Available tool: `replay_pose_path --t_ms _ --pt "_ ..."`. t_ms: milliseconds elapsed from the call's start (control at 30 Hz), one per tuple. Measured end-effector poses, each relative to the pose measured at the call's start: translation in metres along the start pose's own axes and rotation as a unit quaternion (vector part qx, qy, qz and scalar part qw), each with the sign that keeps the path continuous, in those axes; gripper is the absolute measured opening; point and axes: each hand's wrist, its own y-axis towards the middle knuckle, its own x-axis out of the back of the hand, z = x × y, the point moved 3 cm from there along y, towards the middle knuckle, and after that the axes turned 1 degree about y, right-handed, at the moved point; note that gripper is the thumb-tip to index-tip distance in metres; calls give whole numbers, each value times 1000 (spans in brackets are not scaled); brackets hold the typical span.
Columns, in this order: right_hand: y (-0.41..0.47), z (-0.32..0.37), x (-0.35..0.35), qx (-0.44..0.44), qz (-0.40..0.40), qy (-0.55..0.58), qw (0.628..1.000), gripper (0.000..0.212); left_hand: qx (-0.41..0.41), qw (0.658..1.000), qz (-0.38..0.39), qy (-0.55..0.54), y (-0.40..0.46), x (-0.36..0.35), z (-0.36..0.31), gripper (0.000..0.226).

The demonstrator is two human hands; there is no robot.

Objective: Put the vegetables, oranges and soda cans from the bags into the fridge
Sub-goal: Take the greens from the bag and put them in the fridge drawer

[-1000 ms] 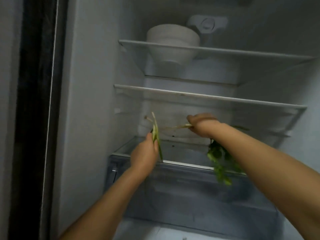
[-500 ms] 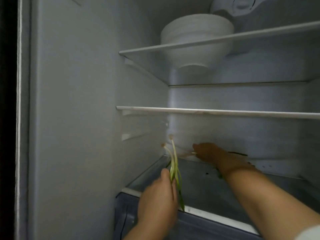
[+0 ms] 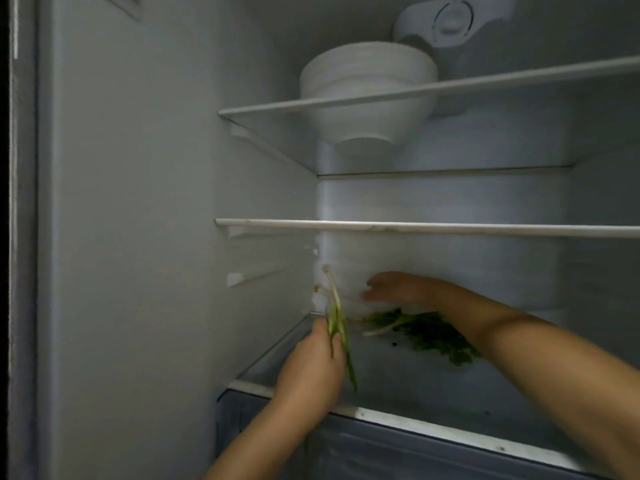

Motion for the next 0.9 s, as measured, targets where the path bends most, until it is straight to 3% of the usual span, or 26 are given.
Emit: replay_pose_path --t_ms 33,100,167,267,367,433,500,533,600,667,900 --pt "-15 10 1 0 9 109 994 71 2 999 -12 -36 7 2 -5 13" --pt "-44 31 -5 22 97 315 944 63 2 997 -20 -78 21 2 -20 12" --pt "-67 49 -10 53 133 397 906 51 -9 994 -10 -105 32 -4 -40 32" --pt "-74 61 -10 95 85 467 875 28 2 987 4 -159 43 -13 -64 51" --pt "-72 50 8 93 -28 484 870 24 6 989 77 -124 59 -24 -63 41" --pt "-70 35 25 66 -105 362 924 19 -4 990 127 -54 63 -28 -46 34" --pt "-60 16 40 44 -156 58 985 22 -9 986 164 34 63 -33 -22 32" --pt "-53 7 42 43 -148 -101 983 29 -11 979 184 84 62 -36 -10 31" --pt "-39 -12 35 28 -102 -299 949 42 -20 962 216 163 60 -43 8 32" --pt "-25 -26 17 17 -49 -357 933 46 -31 953 221 205 58 -47 15 37" --pt "-3 -42 -38 11 69 -337 939 62 -49 938 199 280 52 -56 16 45"
